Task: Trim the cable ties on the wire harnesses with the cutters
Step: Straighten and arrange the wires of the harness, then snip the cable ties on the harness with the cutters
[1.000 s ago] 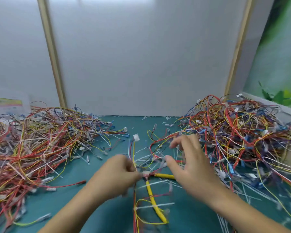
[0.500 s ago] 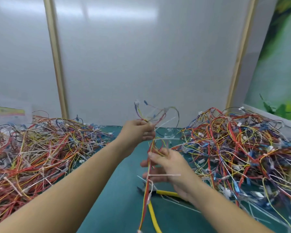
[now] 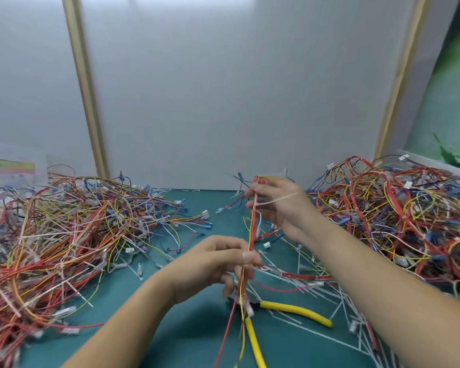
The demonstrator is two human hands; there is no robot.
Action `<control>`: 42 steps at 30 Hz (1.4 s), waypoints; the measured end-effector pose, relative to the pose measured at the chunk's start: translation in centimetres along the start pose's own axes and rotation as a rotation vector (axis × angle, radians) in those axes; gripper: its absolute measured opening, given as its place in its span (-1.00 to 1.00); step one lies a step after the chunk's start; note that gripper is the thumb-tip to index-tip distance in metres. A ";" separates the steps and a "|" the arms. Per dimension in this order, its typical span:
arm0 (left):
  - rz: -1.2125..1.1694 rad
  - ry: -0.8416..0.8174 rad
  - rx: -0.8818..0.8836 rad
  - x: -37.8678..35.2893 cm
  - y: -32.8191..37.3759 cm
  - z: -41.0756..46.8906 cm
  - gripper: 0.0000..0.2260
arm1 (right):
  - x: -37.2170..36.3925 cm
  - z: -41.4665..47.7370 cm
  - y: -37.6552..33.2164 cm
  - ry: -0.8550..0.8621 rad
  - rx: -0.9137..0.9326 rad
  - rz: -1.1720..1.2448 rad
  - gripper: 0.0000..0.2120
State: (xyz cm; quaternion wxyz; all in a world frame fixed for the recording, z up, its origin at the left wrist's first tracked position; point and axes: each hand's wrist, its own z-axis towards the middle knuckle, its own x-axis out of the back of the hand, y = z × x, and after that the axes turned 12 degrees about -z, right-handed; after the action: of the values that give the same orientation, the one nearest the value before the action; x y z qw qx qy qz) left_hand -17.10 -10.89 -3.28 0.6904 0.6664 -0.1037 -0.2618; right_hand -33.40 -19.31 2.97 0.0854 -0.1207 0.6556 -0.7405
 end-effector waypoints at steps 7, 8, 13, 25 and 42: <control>-0.121 0.264 -0.158 0.6 -0.2 0.3 -0.83 | 2.2 0.0 0.9 0.048 -0.009 -0.895 -0.64; -0.178 0.337 -0.192 0.8 -0.1 0.4 -0.79 | 2.7 -1.3 1.3 0.089 0.074 -1.059 -0.66; -0.220 0.522 -0.230 1.1 -0.5 0.8 -0.77 | 2.2 -11.5 3.4 -0.144 0.160 -1.340 -0.53; -0.320 0.486 -0.231 1.1 0.0 0.3 -0.75 | 0.3 -15.1 2.5 -0.482 -0.085 -1.842 -0.22; 0.044 0.854 -0.548 2.2 -0.8 0.6 -0.68 | 5.1 -14.0 1.2 -0.196 -0.048 -0.773 -0.78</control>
State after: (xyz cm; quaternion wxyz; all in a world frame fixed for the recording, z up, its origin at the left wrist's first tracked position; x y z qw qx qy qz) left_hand -15.76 -12.45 -4.45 0.8260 0.5060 0.2463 0.0311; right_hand -42.34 -7.62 0.60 -0.1402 -0.4306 0.5676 -0.6876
